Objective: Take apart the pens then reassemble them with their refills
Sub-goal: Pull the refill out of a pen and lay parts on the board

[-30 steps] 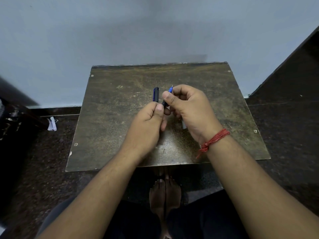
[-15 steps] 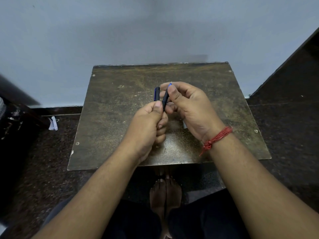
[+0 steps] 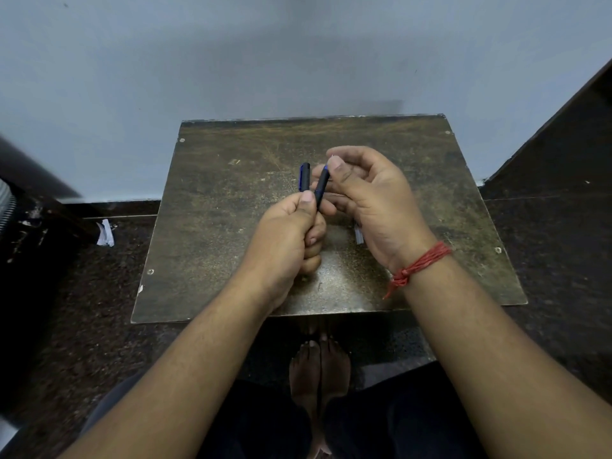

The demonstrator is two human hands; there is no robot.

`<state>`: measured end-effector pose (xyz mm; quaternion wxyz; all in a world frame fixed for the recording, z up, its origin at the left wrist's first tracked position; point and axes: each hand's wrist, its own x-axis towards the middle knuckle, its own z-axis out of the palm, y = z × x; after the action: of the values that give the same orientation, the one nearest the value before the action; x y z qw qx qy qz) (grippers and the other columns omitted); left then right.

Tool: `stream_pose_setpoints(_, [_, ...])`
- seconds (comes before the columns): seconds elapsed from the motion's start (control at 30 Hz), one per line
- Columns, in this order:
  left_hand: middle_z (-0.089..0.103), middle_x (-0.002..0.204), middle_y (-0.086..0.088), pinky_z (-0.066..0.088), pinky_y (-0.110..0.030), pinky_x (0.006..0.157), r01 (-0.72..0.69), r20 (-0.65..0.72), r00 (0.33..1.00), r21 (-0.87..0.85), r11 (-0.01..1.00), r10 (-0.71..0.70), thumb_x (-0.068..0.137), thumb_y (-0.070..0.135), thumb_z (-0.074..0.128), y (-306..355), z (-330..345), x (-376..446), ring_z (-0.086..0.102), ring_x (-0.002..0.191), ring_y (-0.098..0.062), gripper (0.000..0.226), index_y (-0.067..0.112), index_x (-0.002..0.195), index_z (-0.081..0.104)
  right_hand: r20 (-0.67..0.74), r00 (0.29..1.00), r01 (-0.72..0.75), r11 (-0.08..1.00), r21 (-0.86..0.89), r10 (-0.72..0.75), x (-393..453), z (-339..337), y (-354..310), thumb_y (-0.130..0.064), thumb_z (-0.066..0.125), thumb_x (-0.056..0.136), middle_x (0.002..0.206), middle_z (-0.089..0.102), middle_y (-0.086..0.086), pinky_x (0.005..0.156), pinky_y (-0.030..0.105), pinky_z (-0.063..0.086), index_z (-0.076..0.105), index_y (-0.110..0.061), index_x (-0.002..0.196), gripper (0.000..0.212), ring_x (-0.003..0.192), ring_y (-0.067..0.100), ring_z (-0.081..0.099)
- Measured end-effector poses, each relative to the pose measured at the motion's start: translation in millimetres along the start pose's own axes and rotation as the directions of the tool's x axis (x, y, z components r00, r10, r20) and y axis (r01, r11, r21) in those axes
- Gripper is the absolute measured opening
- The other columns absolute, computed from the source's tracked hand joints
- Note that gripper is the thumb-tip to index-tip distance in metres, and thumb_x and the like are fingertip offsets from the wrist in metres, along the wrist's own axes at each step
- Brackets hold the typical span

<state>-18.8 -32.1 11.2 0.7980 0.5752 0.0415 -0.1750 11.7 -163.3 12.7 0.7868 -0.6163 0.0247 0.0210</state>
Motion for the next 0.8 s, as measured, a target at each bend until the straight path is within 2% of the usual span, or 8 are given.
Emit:
stream_pose_setpoints(0.13, [0.034,0.052,0.003,0.018,-0.012,0.038,0.002,0.009,1.0,0.004,1.0,-0.002,0.108,0.026,0.034,-1.0,-0.9,0.4,0.018,0.039,-0.004,0.032,0.01,0.088,0.053,-0.01,1.0,0.014,0.996,-0.09,-0.015,-0.3,1.5,2.8,-0.01,0.069,0.092,0.07,0.065,-0.002,0.064,0.027,0.055,0.064,-0.009,0.095,0.006,0.064,0.017,0.061])
stream_pose_setpoints(0.2, [0.034,0.053,0.002,0.018,-0.013,0.038,0.004,0.013,1.0,-0.006,1.0,-0.004,0.108,0.026,0.034,-1.5,-1.4,0.4,0.019,0.039,-0.004,0.031,0.009,0.089,0.053,0.0,1.0,0.006,0.997,-0.075,-0.006,-0.6,1.7,2.2,-0.008,0.066,0.093,0.073,0.067,0.0,0.063,0.025,0.055,0.066,-0.006,0.097,0.004,0.065,0.018,0.061])
stream_pose_setpoints(0.3, [0.035,0.053,0.003,0.017,-0.012,0.039,0.009,0.013,1.0,-0.037,0.999,-0.009,0.107,0.025,0.034,-1.4,-2.8,0.7,0.018,0.039,-0.004,0.031,0.008,0.089,0.053,0.03,0.999,-0.032,0.999,0.002,0.032,-1.3,1.8,-0.3,-0.003,0.056,0.098,0.091,0.074,0.011,0.064,0.024,0.054,0.068,-0.002,0.107,0.015,0.078,0.023,0.067])
stream_pose_setpoints(0.4, [0.035,0.052,0.002,0.017,-0.011,0.039,0.009,0.015,1.0,-0.052,0.999,-0.008,0.107,0.024,0.035,-2.1,-3.7,1.4,0.018,0.039,-0.005,0.029,0.007,0.091,0.052,0.009,0.998,-0.059,0.998,0.032,0.059,-1.9,3.2,-2.2,-0.011,0.057,0.099,0.103,0.074,0.016,0.065,0.024,0.055,0.065,-0.006,0.111,0.015,0.082,0.019,0.07])
stream_pose_setpoints(0.5, [0.036,0.052,0.002,0.018,-0.011,0.038,0.006,0.022,1.0,-0.054,0.999,-0.005,0.107,0.023,0.035,-3.2,-3.7,1.8,0.019,0.039,-0.005,0.029,0.008,0.09,0.053,-0.018,1.0,-0.022,0.998,-0.06,0.021,-2.2,4.3,0.5,-0.015,0.066,0.095,0.084,0.071,0.004,0.063,0.024,0.056,0.065,-0.007,0.102,0.011,0.071,0.016,0.065])
stream_pose_setpoints(0.6, [0.035,0.051,0.002,0.017,-0.012,0.039,0.007,0.017,1.0,-0.04,0.999,-0.006,0.107,0.023,0.035,-3.8,-3.0,1.6,0.018,0.04,-0.005,0.029,0.008,0.09,0.053,-0.018,1.0,-0.008,0.997,-0.079,0.006,-1.6,3.2,1.8,-0.011,0.068,0.093,0.066,0.066,-0.006,0.06,0.024,0.054,0.064,-0.008,0.093,0.005,0.059,0.012,0.058])
stream_pose_setpoints(0.73, [0.036,0.052,0.003,0.018,-0.012,0.038,0.009,0.016,1.0,-0.036,0.999,-0.009,0.107,0.024,0.035,-3.3,-4.1,0.9,0.018,0.041,-0.006,0.03,0.008,0.091,0.054,0.002,1.0,0.0,0.994,-0.107,0.001,-1.9,3.3,1.4,-0.007,0.06,0.096,0.08,0.071,0.003,0.068,0.03,0.054,0.07,-0.005,0.102,0.011,0.072,0.021,0.061])
stream_pose_setpoints(0.8, [0.035,0.052,0.003,0.017,-0.012,0.038,0.011,0.013,1.0,-0.04,0.999,-0.011,0.107,0.024,0.034,-3.0,-4.3,1.1,0.018,0.041,-0.005,0.029,0.006,0.093,0.053,0.006,1.0,-0.017,0.997,-0.078,0.018,-2.2,4.3,0.6,-0.005,0.056,0.097,0.088,0.074,0.007,0.067,0.028,0.054,0.068,-0.006,0.106,0.015,0.078,0.026,0.062])
